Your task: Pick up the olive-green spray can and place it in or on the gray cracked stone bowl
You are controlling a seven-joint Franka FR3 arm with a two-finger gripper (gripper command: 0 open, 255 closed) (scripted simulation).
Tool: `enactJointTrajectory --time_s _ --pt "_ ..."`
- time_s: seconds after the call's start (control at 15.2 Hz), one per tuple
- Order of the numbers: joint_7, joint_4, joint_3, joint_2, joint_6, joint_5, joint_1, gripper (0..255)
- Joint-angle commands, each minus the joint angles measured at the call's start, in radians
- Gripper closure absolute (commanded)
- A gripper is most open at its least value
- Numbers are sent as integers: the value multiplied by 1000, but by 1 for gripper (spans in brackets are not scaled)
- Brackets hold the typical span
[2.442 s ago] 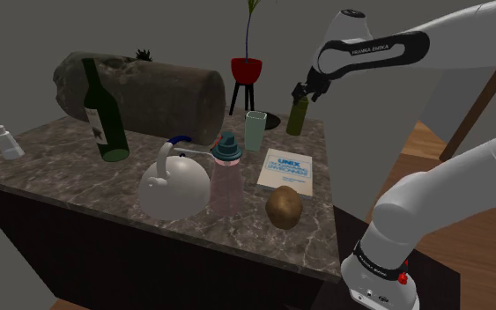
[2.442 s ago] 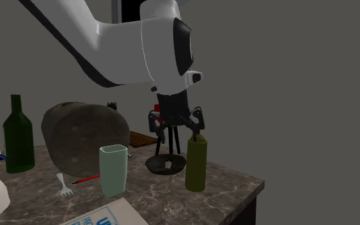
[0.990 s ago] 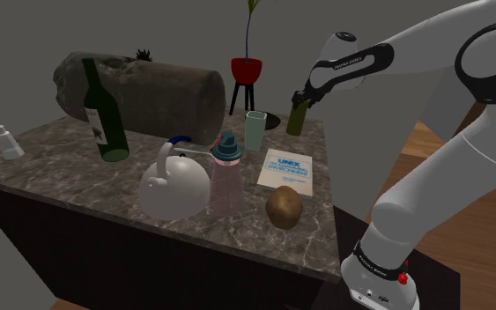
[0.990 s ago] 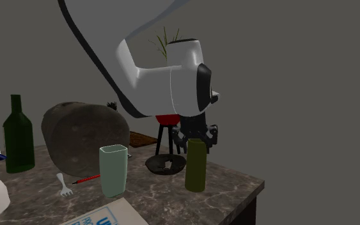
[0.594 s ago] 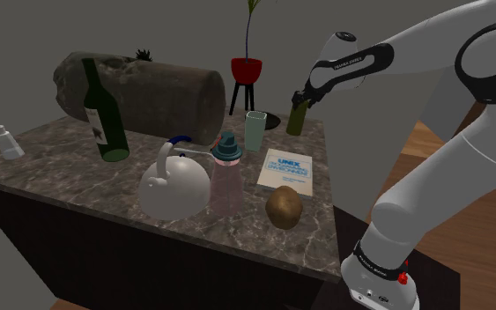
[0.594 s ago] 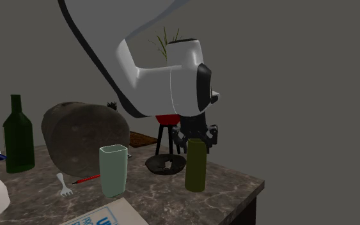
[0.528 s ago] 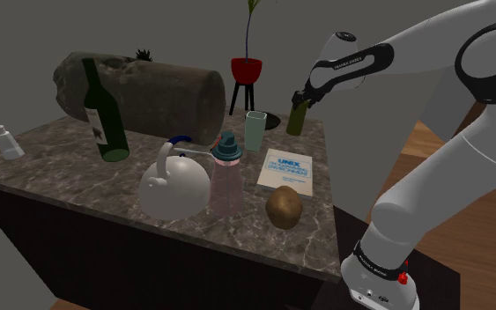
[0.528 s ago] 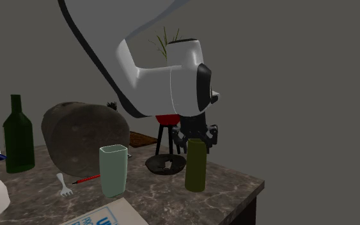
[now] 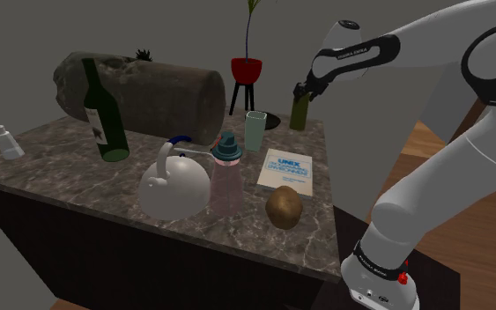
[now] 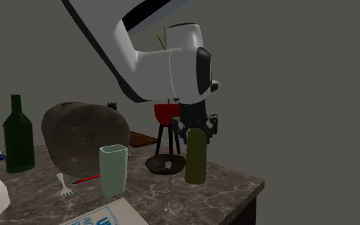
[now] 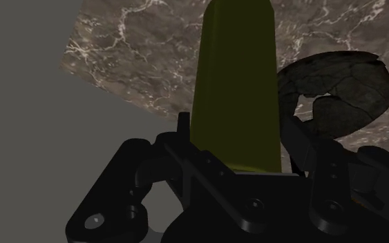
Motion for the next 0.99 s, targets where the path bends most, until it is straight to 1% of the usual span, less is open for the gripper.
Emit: enactJointTrajectory --time_s 0.0,0.92 --pt "-2 21 2 -5 -25 2 1 255" --pt "-17 195 16 -20 -214 19 11 255"
